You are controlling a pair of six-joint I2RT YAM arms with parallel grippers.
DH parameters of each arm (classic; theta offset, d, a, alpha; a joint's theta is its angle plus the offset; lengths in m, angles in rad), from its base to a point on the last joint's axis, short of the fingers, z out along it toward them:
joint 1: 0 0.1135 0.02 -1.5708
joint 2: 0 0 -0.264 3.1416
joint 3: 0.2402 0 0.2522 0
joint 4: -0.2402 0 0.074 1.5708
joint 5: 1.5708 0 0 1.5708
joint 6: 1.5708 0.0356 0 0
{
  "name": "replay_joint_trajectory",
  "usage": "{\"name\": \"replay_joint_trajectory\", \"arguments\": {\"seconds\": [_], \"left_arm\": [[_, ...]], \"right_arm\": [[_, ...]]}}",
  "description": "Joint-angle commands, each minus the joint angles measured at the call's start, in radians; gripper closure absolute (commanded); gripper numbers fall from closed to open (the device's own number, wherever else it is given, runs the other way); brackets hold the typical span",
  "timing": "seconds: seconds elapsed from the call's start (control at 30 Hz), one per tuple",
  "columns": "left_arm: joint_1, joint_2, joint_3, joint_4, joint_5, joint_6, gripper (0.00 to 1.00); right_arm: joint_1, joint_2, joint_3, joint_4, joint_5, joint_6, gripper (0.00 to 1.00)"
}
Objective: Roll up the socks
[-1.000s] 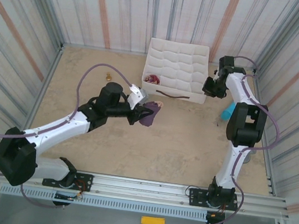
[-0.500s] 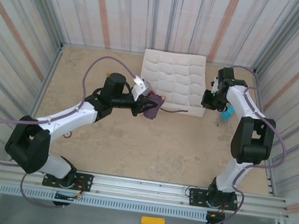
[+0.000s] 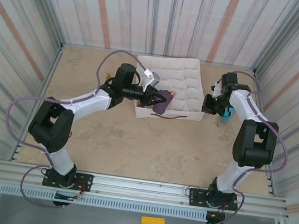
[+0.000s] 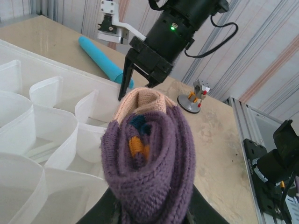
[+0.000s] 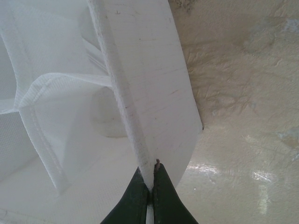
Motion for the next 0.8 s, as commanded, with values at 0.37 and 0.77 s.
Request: {"name": "replay_joint_trajectory", "arguments": {"seconds": [0.37,0.77], "left_arm": [[0.058,0.273,0.202,0.136,0.129,-0.135,1.0],[0.061,0.309,0.184,0.138,0.015,-0.066,1.0]], "right_arm": [[0.003,0.019,-0.004,-0.016,-0.043,0.021,1.0],[0.003,0.031,-0.006,-0.017,-0.074,0.079,1.0]]}}
